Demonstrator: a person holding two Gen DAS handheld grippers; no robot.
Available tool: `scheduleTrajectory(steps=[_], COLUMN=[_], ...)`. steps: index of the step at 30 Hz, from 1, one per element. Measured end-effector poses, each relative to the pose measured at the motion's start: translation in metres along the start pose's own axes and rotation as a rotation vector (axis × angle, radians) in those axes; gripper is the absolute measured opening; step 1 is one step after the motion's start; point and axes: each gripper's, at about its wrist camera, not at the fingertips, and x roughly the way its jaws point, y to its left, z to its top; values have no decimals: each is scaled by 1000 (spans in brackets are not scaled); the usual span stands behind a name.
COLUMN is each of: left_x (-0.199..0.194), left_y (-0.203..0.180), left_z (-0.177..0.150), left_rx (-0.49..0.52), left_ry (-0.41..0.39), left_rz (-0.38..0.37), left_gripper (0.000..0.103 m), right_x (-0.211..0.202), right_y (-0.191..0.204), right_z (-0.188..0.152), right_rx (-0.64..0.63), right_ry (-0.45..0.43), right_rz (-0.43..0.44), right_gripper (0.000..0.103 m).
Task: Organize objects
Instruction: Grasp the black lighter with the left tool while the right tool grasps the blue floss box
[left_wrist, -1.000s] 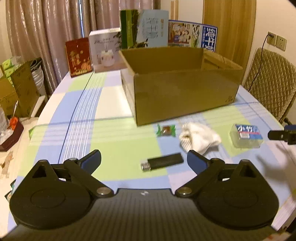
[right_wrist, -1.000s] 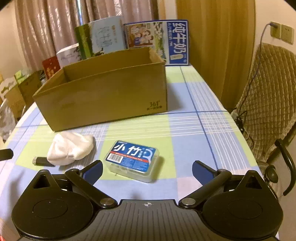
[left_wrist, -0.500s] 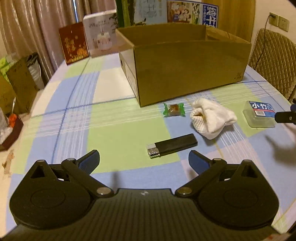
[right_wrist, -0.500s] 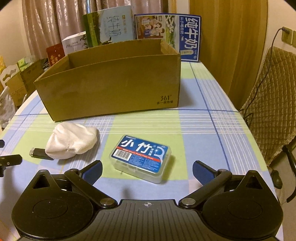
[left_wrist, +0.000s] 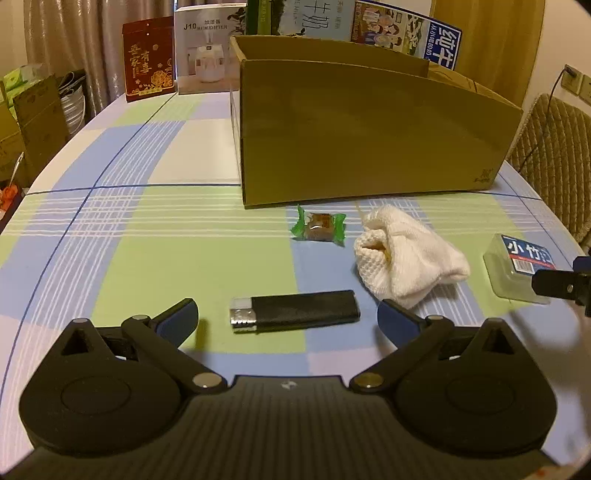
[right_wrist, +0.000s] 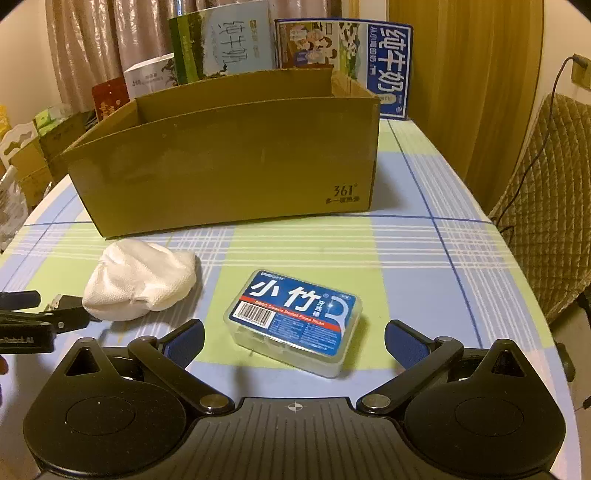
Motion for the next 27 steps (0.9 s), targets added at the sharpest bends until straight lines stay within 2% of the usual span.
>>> scheduleTrajectory(steps=[8,21,23,26,27], left_x=[15,13,13,11,10], left_y=[-5,-8,-8,-10,-12], left_z=[-3,-10,-9,-8,-7], left_rx=[-8,-6,-7,-5,3], left_ry=[-5,-53,-55,-58,-57], left_rz=[91,115,111,103,100], left_gripper=[99,97,94,80,80], right_x=[8,6,7,8,8], right_y=[1,0,1,3,4], right_z=[3,5,5,5,5], right_rx=[4,25,22,16,14], right_ry=[6,-2,1,-1,-1], right_rz=[-15,-15,-18,-18,-19], right_gripper=[101,101,101,101,101])
